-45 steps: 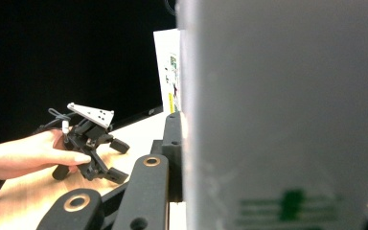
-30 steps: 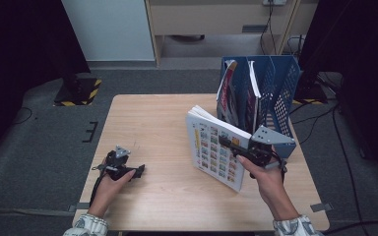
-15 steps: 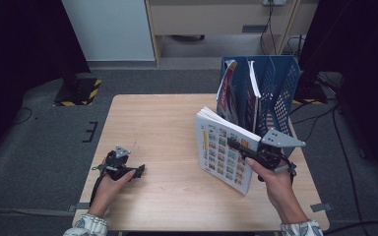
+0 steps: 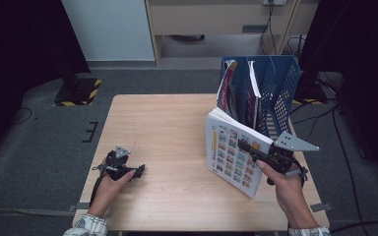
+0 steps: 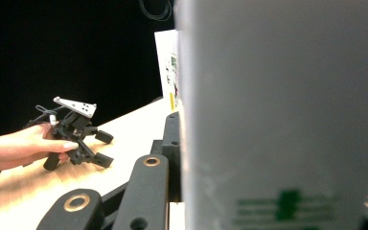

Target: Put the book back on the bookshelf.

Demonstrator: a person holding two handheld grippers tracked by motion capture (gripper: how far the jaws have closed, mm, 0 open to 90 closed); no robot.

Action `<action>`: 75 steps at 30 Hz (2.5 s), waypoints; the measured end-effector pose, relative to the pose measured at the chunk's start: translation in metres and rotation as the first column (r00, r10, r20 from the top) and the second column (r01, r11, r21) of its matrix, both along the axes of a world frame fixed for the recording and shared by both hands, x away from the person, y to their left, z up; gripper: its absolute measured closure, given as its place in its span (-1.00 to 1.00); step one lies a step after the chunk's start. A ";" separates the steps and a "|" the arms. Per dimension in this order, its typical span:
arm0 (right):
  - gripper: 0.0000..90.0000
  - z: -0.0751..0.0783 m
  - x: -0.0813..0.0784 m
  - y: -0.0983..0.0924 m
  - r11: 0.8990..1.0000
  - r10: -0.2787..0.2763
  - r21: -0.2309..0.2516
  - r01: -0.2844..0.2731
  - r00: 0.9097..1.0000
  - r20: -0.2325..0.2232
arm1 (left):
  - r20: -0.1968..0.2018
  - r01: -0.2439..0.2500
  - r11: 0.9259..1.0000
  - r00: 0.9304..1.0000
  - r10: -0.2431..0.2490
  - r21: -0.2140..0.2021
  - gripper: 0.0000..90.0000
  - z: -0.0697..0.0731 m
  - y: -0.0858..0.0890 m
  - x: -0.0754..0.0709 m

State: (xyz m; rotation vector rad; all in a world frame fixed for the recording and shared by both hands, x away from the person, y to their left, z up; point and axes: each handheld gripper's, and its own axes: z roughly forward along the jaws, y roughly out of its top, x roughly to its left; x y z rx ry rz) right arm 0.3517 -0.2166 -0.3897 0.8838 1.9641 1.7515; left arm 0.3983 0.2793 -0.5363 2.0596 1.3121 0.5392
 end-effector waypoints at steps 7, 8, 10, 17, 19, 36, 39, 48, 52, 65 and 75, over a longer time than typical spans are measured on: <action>0.64 0.000 -0.006 -0.014 1.000 -0.023 0.004 0.023 1.000 -0.003 | -0.001 0.001 1.000 1.000 -0.001 0.002 -0.97 0.000 0.000 0.000; 0.64 0.000 -0.006 -0.016 1.000 -0.028 0.004 0.028 1.000 0.000 | -0.001 0.001 1.000 1.000 -0.001 0.002 -0.97 0.000 0.000 0.000; 0.64 0.000 -0.007 -0.019 0.999 -0.034 0.000 0.034 0.999 0.002 | -0.001 0.001 1.000 1.000 -0.001 0.002 -0.97 0.000 0.000 0.000; 0.64 0.000 -0.010 -0.030 0.998 -0.058 0.009 0.059 0.998 -0.003 | 0.000 0.000 1.000 1.000 0.000 0.001 -0.98 0.000 0.000 0.001; 0.64 0.000 -0.011 -0.034 0.998 -0.065 0.008 0.065 0.998 -0.004 | 0.000 -0.001 1.000 1.000 0.001 0.001 -0.98 0.000 0.000 0.001; 0.64 0.004 -0.022 -0.068 0.990 -0.137 0.021 0.138 0.990 -0.007 | 0.003 -0.002 1.000 1.000 0.002 -0.002 -0.98 -0.001 0.000 0.001; 0.64 0.004 -0.023 -0.073 0.988 -0.151 0.023 0.152 0.988 -0.006 | 0.003 -0.002 1.000 1.000 0.002 -0.001 -0.99 -0.001 0.000 0.001; 0.64 0.009 -0.029 -0.089 0.981 -0.191 0.033 0.191 0.982 0.001 | 0.003 -0.002 1.000 1.000 0.002 -0.001 -0.99 -0.001 0.000 0.001; 0.64 0.014 -0.031 -0.095 0.978 -0.206 0.038 0.206 0.979 -0.003 | 0.003 -0.002 1.000 1.000 0.002 -0.001 -0.99 -0.001 0.000 0.001; 0.64 0.052 -0.037 -0.103 0.974 -0.224 0.054 0.222 0.974 0.042 | 0.003 -0.003 1.000 1.000 0.003 0.000 -0.99 -0.001 0.000 0.001; 0.64 0.074 -0.033 -0.103 0.970 -0.239 0.047 0.237 0.969 0.057 | 0.004 -0.002 1.000 1.000 0.002 -0.001 -0.99 -0.001 0.000 0.001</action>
